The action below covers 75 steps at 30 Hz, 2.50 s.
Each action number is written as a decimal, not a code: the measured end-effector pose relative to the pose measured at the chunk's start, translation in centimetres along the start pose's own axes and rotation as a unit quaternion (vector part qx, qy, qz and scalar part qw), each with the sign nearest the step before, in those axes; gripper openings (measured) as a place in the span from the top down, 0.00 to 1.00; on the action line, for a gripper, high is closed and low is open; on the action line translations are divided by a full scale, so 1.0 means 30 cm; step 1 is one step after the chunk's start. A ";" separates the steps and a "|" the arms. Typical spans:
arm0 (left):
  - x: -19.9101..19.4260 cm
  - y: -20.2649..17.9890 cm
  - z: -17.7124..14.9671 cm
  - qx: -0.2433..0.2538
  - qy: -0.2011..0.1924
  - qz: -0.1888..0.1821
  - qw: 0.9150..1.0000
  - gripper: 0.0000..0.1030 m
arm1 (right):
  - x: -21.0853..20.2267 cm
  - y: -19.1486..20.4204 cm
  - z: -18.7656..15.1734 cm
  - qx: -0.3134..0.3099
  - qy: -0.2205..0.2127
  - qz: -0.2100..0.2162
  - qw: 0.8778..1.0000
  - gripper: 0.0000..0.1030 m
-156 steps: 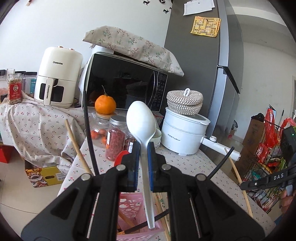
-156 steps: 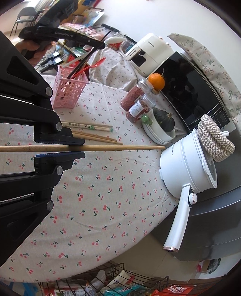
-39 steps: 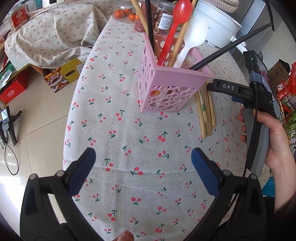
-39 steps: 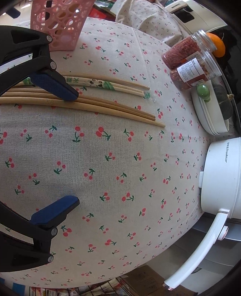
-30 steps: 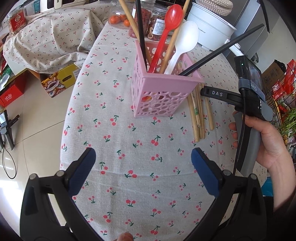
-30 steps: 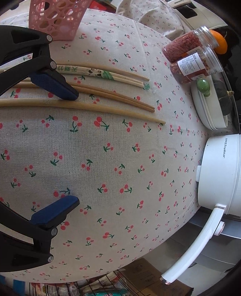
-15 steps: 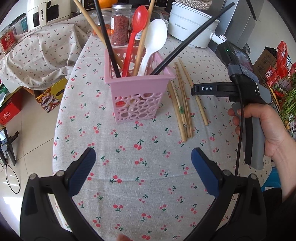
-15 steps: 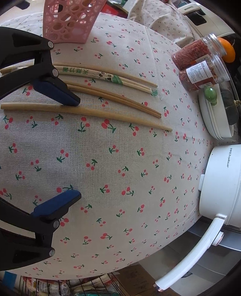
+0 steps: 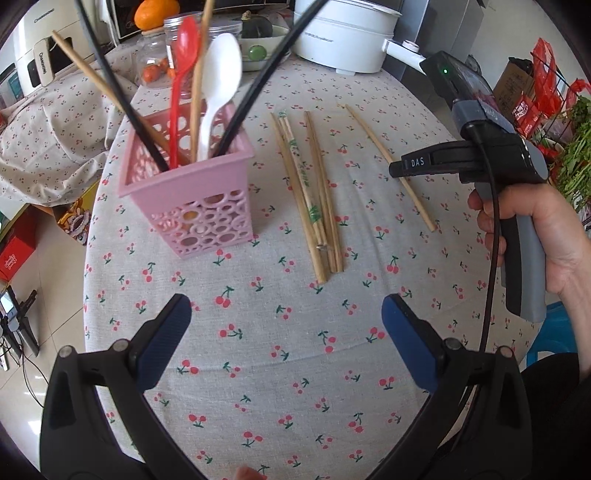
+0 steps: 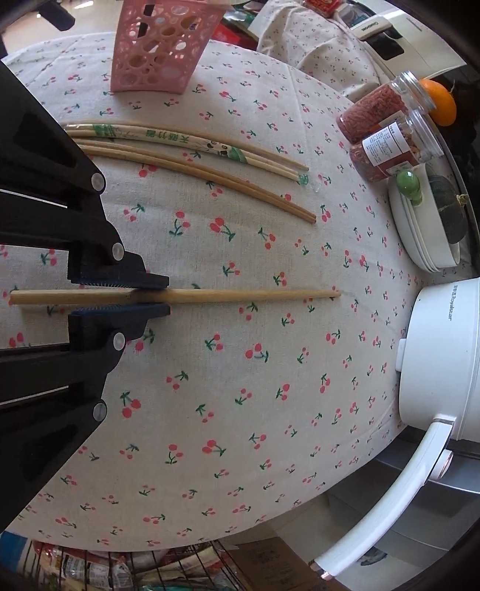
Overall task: Organize utensils
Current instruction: 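Lower the right gripper onto a single wooden chopstick and close it, then close the left gripper on a pair of wooden chopsticks while the right holds its chopstick, then carry both grippers' chopsticks to the pink basket and insert them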
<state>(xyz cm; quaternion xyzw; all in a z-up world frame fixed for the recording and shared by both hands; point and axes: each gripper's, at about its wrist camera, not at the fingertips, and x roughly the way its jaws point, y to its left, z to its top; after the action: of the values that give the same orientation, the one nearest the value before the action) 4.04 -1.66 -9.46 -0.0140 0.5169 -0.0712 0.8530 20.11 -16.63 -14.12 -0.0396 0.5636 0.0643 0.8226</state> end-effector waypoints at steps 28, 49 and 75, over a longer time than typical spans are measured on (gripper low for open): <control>0.404 -0.177 0.446 -0.010 0.025 0.079 0.997 0.81 | -0.130 -0.407 -0.089 0.081 -0.006 0.093 0.992 0.92; 0.469 -0.170 0.497 -0.009 0.078 0.092 0.993 0.90 | -0.057 -0.376 -0.093 0.068 0.055 0.099 0.991 0.83; -0.112 -0.344 0.292 0.107 -0.119 -0.054 0.986 0.90 | -0.399 -0.351 -0.118 0.083 -0.162 0.107 0.977 0.92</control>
<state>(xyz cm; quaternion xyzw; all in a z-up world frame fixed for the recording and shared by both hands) 9.16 -11.86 -1.43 0.0416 0.3998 -0.1696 0.8998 14.16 -28.24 -4.33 0.1001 0.4271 0.1109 0.8918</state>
